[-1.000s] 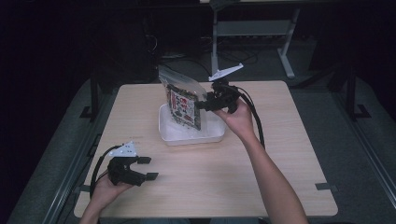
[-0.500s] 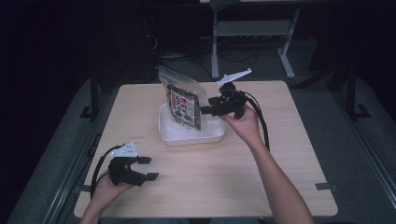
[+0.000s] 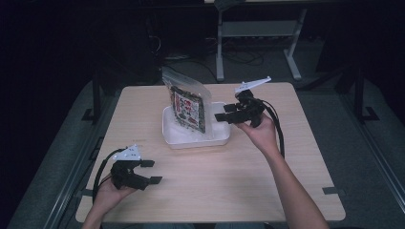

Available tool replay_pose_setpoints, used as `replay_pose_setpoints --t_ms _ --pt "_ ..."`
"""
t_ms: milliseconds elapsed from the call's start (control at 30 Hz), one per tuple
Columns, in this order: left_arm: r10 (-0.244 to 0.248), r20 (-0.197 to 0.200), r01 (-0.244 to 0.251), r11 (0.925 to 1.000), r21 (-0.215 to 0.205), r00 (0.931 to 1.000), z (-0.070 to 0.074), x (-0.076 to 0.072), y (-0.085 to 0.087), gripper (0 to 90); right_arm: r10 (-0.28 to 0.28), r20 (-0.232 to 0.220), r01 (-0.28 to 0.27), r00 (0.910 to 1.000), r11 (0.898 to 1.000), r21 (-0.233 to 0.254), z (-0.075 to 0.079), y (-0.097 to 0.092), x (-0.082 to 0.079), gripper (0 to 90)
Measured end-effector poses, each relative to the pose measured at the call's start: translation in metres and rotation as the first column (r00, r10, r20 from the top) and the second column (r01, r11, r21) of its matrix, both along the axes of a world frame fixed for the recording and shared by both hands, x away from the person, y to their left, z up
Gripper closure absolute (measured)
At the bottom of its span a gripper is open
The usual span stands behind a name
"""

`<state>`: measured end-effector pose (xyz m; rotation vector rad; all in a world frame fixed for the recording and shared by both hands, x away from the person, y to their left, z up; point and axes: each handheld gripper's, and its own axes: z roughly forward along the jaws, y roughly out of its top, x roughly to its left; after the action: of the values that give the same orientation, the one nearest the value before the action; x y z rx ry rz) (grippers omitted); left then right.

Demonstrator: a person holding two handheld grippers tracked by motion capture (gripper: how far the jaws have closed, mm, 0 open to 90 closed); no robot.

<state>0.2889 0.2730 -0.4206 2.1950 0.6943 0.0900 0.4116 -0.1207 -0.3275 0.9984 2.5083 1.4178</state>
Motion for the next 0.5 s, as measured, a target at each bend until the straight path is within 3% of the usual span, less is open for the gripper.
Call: replay_pose_setpoints --t_ms 300,500 --pt "-0.002 -0.005 0.002 1.0000 0.002 1.0000 -0.001 0.000 -0.001 26.4 -0.013 -0.029 0.013 0.9995 1.000 0.003 -0.013 -0.019 -0.010 38.4" --pt "-0.005 -0.006 0.005 1.0000 0.004 1.0000 -0.002 0.000 -0.003 26.4 -0.027 -0.045 0.027 0.9986 1.000 0.006 -0.025 -0.036 -0.026 37.1"
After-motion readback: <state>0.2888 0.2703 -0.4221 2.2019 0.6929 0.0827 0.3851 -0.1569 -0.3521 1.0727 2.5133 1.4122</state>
